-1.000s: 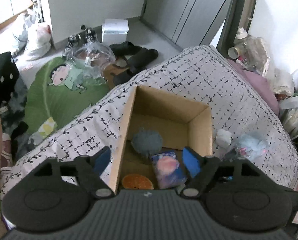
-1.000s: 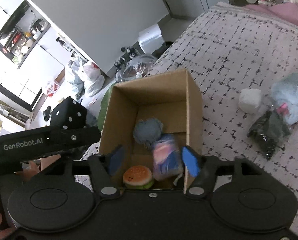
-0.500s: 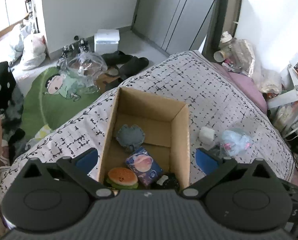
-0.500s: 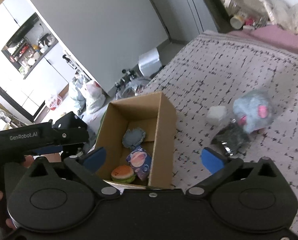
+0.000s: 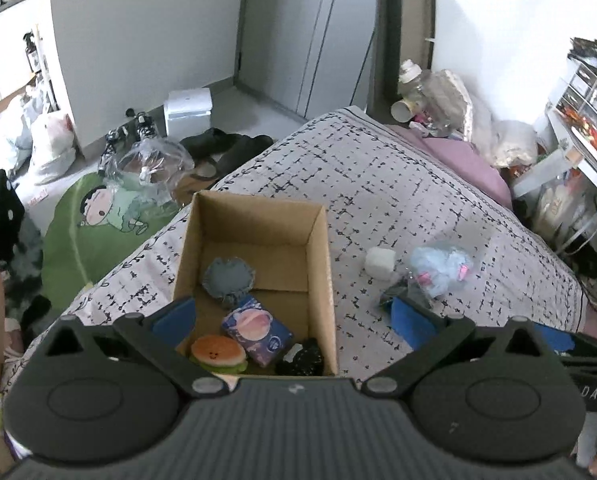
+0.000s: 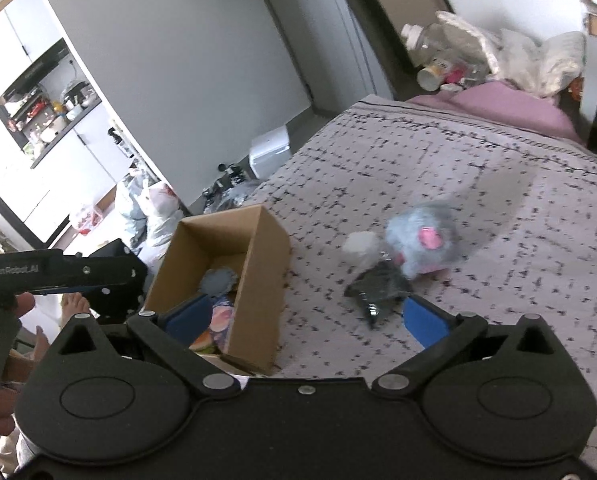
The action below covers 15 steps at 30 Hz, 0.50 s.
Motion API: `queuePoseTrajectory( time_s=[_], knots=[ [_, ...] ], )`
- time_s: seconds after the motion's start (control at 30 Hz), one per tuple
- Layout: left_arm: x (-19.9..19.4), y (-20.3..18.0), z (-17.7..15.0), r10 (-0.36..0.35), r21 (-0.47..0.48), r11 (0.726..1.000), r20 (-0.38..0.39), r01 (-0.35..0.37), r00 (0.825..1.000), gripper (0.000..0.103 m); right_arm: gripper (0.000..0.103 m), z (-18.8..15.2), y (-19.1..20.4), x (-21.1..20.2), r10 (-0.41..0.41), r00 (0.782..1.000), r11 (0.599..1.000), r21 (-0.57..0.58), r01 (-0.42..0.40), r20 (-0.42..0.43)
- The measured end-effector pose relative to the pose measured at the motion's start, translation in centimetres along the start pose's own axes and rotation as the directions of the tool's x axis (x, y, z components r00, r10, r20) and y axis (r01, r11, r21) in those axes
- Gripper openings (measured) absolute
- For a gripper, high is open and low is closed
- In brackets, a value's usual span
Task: Organize soft objects
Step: 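Withdraw both grippers and move the right gripper toward the grey mouse plush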
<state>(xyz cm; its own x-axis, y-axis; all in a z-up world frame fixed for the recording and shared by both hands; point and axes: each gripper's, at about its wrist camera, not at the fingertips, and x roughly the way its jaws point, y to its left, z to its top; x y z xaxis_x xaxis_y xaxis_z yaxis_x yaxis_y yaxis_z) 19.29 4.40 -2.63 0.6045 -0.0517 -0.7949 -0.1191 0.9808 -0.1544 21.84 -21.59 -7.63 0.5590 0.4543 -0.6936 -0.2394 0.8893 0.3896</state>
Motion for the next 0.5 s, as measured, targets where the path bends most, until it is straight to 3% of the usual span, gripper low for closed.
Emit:
queuePoseTrajectory(
  time_s=[0.4,0.5],
  knots=[
    [0.7,-3.7,-1.0,-0.039,0.021,0.999,-0.011,0.039,0.999,0.103,0.102,-0.3,-3.7,-2.0,-0.022,0.999,0.999,0.033,0.021,0.041],
    [1.1,-4.6,-1.0,-0.036,0.033,0.999,-0.010,0.037,0.999,0.103,0.086,-0.1,-4.5,-2.0,-0.003,0.999,0.998,0.064,0.001,0.040]
  ],
)
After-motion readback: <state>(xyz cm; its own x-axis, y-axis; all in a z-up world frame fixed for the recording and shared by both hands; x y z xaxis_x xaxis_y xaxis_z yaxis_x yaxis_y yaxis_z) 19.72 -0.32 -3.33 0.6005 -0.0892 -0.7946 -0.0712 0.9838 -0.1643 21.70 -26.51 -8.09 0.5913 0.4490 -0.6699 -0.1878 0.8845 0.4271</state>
